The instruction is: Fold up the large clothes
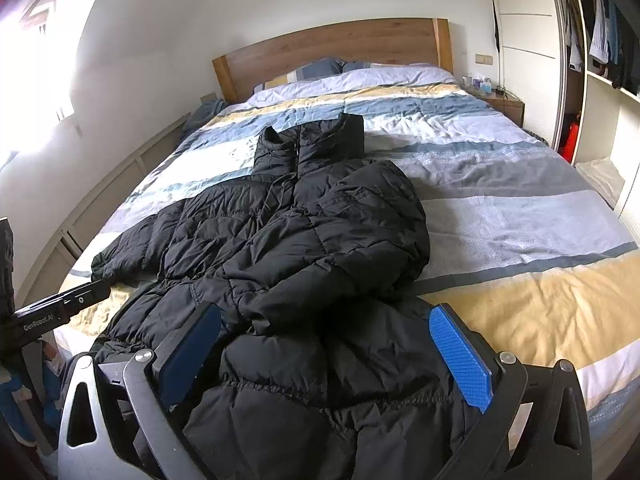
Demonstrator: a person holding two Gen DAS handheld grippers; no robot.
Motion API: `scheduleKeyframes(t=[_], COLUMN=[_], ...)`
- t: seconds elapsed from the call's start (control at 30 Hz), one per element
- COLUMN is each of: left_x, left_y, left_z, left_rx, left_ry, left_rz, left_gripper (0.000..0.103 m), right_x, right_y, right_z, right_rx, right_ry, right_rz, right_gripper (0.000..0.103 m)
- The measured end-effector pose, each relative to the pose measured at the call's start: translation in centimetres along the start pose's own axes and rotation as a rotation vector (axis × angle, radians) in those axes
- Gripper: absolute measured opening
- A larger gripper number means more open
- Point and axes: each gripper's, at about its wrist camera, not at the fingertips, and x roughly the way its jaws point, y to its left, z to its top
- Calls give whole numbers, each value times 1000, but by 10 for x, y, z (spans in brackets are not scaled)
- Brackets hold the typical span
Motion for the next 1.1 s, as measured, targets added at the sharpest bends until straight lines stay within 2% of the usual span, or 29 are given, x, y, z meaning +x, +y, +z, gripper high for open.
scheduleKeyframes(t=[0.2,0.43,0.67,1.1], left_x=[-7,-15,-18,-15], left_y=[14,34,54,131], left_z=[-1,1,1,-3], left_rx=[-19,-62,-88,-218], left_ry=[-8,-20,-34,-33], left_rz=[17,0,23,57], left_gripper=[65,65,65,65], right_x=[-6,-8,-6,-2], right_y=[-3,-6,-8,1], right_z=[-1,-1,-2,-2], right_rx=[22,41,68,58], right_ry=[-9,-13,-10,-3], right_rz=[-20,-39,-56,-99], right_gripper=[102,102,102,103])
